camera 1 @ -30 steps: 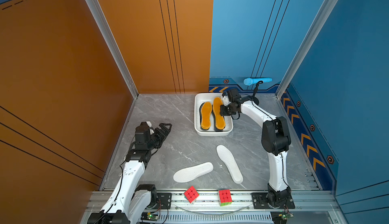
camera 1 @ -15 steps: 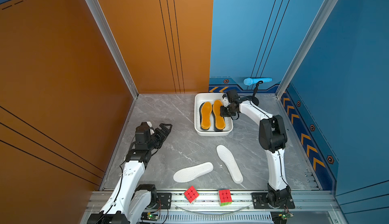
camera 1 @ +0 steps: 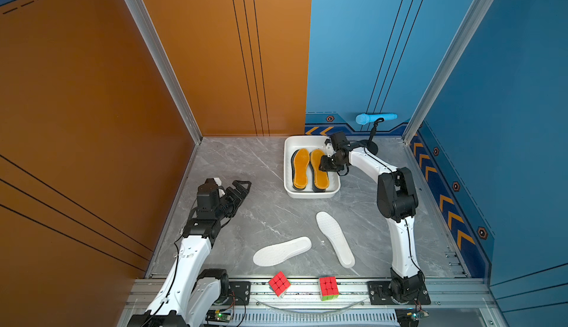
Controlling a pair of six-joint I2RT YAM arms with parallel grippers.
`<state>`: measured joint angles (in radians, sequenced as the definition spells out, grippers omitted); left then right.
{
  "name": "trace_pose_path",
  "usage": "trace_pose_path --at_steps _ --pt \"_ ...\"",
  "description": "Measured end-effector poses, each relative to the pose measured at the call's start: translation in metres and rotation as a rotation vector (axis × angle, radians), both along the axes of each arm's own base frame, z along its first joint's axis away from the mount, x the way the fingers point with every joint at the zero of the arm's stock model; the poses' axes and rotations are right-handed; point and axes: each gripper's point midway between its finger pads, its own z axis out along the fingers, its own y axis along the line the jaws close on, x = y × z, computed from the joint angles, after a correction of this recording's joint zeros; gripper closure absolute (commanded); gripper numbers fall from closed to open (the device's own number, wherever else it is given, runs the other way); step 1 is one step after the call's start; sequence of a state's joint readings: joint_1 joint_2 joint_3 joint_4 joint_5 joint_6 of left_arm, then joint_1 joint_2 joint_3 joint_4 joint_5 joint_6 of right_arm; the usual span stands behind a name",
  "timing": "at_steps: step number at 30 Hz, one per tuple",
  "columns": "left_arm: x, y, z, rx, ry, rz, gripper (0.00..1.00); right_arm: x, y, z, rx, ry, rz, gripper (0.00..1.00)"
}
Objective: Put the insoles into the storage box
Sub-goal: Place the insole in the storage box.
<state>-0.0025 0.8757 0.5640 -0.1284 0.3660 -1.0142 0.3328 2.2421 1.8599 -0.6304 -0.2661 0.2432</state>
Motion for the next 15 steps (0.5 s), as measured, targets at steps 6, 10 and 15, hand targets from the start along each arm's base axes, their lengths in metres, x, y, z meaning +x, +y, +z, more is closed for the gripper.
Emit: trace_pose_path --at_steps 6,10,15 --pt "0.000 0.000 0.000 0.000 0.001 0.000 0.02 -0.003 -0.001 0.009 0.000 0.000 0.000 0.46" --pt "0.001 0.000 -0.003 0.000 0.010 0.000 0.02 -0.003 -0.001 0.030 0.010 -0.029 0.001 0.44" --pt "0.003 -0.002 -0.007 -0.001 0.021 -0.006 0.02 -0.012 0.000 0.069 0.020 -0.076 0.018 0.43"
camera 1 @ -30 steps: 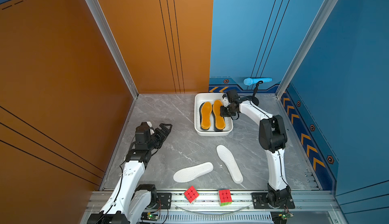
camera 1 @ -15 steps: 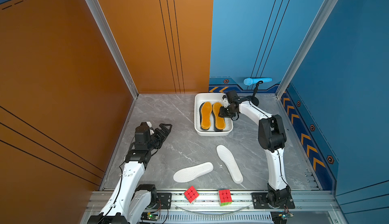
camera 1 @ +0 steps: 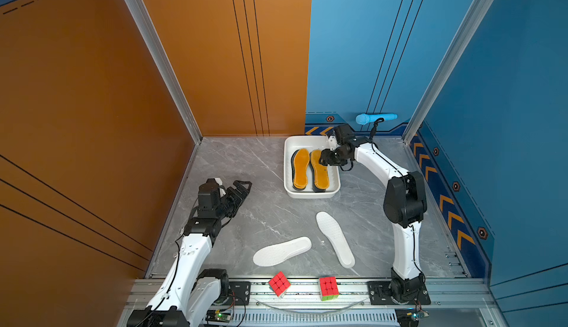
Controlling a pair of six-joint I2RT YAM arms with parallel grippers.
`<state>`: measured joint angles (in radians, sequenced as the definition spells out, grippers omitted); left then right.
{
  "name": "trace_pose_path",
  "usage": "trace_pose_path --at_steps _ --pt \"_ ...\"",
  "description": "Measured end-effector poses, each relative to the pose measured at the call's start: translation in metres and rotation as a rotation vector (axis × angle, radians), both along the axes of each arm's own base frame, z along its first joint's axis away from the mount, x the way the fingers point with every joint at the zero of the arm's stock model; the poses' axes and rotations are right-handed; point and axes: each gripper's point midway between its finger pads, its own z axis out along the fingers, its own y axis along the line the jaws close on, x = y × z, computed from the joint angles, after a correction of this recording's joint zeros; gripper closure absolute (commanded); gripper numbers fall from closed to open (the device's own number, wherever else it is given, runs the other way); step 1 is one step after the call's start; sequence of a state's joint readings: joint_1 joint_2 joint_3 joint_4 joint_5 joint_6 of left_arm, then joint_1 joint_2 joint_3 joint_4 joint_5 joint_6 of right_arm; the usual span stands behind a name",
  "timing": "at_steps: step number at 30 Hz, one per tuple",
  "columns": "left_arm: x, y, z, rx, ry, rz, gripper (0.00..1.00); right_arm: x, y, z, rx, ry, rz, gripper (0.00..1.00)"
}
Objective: Put the insoles into the storage box
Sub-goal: Place the insole in the storage box.
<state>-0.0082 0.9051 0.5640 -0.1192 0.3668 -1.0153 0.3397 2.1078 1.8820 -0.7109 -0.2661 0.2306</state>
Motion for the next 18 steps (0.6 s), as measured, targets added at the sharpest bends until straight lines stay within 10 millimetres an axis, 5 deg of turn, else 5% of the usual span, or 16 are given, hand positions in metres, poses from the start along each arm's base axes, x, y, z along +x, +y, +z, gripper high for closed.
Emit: trace_pose_path --at_steps 4,9,18 --pt "0.003 -0.003 -0.005 -0.002 0.011 -0.009 0.02 -0.022 0.004 0.043 -0.001 -0.070 0.041 0.43" --pt "0.007 -0.012 -0.012 -0.002 0.027 -0.035 0.02 -0.089 0.003 0.075 -0.027 -0.112 0.101 0.43" --pt "0.009 -0.033 -0.022 0.000 0.058 -0.089 0.02 -0.208 0.001 0.031 -0.104 -0.015 0.244 0.43"
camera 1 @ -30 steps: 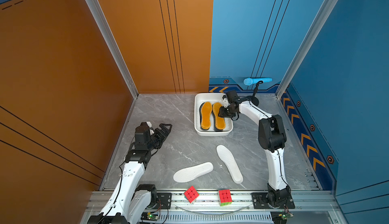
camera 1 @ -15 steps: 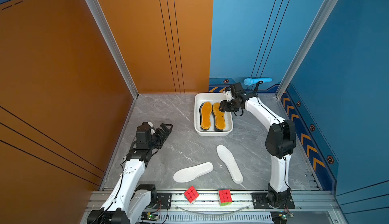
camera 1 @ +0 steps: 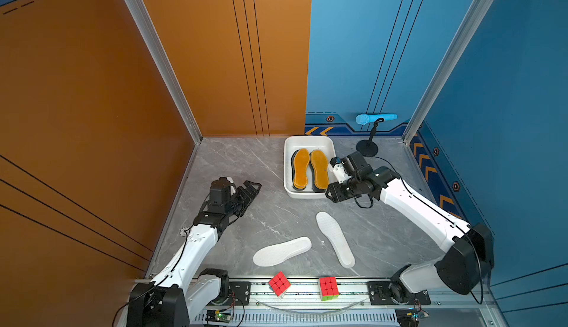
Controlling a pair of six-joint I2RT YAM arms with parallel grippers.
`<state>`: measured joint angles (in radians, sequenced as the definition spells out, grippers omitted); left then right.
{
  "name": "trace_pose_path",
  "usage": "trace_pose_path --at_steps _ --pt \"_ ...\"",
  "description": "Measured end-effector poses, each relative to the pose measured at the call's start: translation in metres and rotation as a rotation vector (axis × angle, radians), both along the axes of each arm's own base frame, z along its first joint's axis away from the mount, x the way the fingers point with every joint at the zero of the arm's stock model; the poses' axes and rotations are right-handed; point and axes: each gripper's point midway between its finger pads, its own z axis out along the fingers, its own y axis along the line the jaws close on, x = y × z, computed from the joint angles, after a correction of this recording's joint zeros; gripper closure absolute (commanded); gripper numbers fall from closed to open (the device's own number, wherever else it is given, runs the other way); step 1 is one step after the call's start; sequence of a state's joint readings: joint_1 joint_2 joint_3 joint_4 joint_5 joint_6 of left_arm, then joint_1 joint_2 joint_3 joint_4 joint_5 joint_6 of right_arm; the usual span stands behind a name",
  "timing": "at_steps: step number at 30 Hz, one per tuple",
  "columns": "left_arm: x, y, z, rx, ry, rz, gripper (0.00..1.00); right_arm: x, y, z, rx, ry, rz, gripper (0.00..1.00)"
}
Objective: Put the insoles into the storage box
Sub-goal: Place the insole in the storage box, then move the insole to the center of the board.
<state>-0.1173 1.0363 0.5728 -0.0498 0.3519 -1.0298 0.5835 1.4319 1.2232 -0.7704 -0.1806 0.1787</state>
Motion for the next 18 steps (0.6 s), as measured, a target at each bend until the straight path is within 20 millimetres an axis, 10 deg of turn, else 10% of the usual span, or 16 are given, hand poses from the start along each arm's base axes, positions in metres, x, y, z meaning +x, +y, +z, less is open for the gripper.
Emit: trace_pose_path --at_steps 8,18 --pt "0.001 -0.003 0.002 -0.029 0.003 0.021 0.02 -0.089 0.052 -0.049 -0.056 0.000 0.360 0.42" --pt "-0.008 0.018 0.012 -0.085 -0.040 0.106 0.02 -0.109 0.122 -0.108 -0.174 -0.105 0.702 0.44"
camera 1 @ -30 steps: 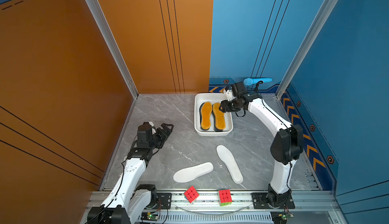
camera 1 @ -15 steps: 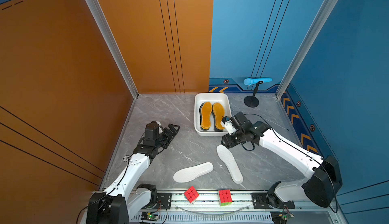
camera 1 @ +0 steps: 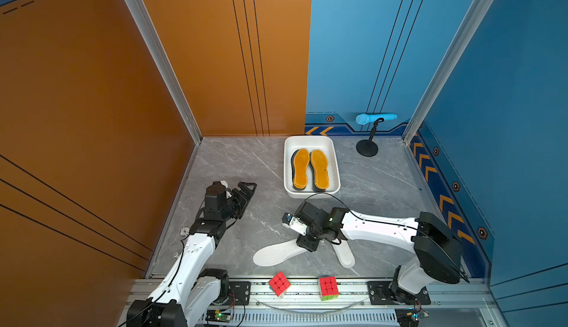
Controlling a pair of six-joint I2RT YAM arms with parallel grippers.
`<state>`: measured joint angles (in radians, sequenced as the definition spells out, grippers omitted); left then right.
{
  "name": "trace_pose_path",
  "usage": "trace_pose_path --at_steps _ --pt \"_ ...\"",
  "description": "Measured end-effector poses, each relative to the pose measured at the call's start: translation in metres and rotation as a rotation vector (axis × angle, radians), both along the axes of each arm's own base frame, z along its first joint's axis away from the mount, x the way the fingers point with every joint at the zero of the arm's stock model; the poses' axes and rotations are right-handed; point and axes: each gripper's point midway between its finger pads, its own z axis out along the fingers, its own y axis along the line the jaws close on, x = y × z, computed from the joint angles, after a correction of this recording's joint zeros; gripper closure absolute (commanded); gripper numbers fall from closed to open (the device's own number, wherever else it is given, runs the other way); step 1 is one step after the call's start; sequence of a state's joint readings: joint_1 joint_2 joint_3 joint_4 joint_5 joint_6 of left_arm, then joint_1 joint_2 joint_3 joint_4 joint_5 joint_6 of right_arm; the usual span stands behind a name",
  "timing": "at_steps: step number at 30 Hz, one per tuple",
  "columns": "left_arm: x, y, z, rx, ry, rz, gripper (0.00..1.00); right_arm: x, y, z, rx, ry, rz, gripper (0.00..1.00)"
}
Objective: Put the insoles into the storage box
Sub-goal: Move the insole to the center of the board.
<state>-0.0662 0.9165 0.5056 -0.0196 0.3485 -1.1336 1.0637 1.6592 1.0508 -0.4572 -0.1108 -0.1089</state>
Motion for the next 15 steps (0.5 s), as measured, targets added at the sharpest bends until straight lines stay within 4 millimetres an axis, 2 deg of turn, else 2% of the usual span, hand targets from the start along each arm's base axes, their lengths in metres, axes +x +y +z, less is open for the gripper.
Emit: trace_pose_path --at_steps 8,15 --pt "-0.004 0.003 0.004 -0.001 -0.006 0.010 0.02 0.010 0.041 -0.014 -0.010 -0.035 0.155 0.45" --pt "-0.006 0.003 -0.001 0.001 0.019 0.011 0.02 -0.001 0.047 -0.032 -0.041 -0.014 0.220 0.50"
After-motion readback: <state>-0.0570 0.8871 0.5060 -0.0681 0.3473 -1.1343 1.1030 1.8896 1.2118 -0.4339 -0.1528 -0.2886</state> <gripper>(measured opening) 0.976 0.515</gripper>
